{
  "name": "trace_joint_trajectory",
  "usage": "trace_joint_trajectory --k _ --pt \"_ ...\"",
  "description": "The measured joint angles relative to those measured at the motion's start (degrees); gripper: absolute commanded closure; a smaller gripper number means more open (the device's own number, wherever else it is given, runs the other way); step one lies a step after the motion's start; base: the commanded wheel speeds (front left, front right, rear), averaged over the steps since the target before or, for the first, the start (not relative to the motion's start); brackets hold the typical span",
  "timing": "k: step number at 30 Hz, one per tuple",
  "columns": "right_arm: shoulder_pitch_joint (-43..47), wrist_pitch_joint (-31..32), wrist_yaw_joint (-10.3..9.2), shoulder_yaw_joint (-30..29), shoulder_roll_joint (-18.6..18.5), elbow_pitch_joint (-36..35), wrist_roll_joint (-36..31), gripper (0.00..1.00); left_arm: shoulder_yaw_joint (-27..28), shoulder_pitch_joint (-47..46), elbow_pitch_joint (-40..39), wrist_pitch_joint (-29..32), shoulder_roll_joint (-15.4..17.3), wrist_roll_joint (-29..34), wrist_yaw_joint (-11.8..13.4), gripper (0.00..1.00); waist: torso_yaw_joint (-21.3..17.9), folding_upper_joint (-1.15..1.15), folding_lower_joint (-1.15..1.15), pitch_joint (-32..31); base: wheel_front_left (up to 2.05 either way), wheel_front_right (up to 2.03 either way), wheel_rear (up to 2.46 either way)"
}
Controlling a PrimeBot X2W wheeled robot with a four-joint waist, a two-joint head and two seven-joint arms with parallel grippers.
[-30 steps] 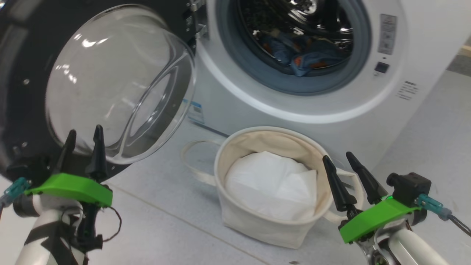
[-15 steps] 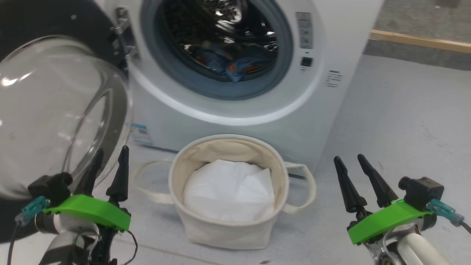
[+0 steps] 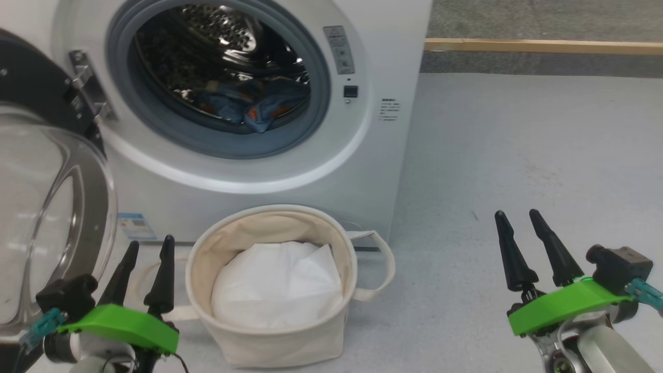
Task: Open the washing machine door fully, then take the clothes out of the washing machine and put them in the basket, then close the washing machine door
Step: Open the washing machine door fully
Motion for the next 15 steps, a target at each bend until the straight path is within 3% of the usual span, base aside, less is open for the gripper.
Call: trace_joint_trajectory --k 7,15 --pt "0.1 0.6 0.0 -2.0 -0.1 -0.8 -1.0 0.0 0.3 1.6 -0.6 -1.9 0.4 0.4 0.5 0.0 -2.7 0.0 0.0 -0.9 0.0 0.0 0.0" --pt "1.0 1.6 0.0 -3.6 -0.3 -1.2 -1.9 0.0 0.1 1.6 -0.7 -2.3 0.6 0.5 0.5 0.0 -2.7 0.0 0.0 -1.2 0.0 0.0 0.0"
